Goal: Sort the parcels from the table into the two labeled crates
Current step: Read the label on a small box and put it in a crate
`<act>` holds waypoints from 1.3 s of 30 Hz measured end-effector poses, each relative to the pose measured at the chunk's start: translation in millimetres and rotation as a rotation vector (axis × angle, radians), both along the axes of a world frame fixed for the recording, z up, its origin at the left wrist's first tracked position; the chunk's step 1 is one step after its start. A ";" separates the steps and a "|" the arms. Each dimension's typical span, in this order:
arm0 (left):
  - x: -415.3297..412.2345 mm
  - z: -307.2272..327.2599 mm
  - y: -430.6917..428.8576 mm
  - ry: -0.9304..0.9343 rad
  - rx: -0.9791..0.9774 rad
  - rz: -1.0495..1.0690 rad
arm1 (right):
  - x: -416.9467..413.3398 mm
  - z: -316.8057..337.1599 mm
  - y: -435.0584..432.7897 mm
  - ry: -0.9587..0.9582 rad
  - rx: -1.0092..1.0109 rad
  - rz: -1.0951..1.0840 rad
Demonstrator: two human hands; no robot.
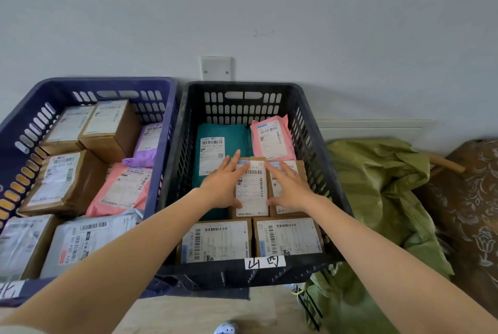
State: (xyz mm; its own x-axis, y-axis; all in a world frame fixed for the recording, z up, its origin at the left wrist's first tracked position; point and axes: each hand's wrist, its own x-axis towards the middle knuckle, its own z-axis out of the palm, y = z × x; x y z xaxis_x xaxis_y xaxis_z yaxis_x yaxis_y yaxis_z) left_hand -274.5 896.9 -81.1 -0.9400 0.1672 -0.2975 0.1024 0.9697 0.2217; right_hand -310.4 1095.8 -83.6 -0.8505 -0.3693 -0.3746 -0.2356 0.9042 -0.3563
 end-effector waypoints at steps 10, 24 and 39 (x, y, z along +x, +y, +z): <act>39.6 46.2 -16.2 0.205 0.209 0.193 | 20.0 36.5 -14.1 0.156 -0.427 -0.024; 184.0 111.6 -125.8 0.434 0.203 0.563 | 94.5 100.1 -156.2 0.174 -0.634 0.290; 351.6 118.8 -360.9 0.536 0.182 0.856 | 216.6 113.4 -431.9 0.082 -0.647 0.524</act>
State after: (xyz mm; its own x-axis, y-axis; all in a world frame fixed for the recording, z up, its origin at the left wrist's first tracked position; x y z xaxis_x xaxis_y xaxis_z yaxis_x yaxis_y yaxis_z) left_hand 77.2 536.0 37.8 -0.7673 -0.6211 0.1597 -0.4790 0.7206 0.5012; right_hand -93.8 663.9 29.8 -0.5245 -0.8451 0.1033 -0.6165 0.2933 -0.7307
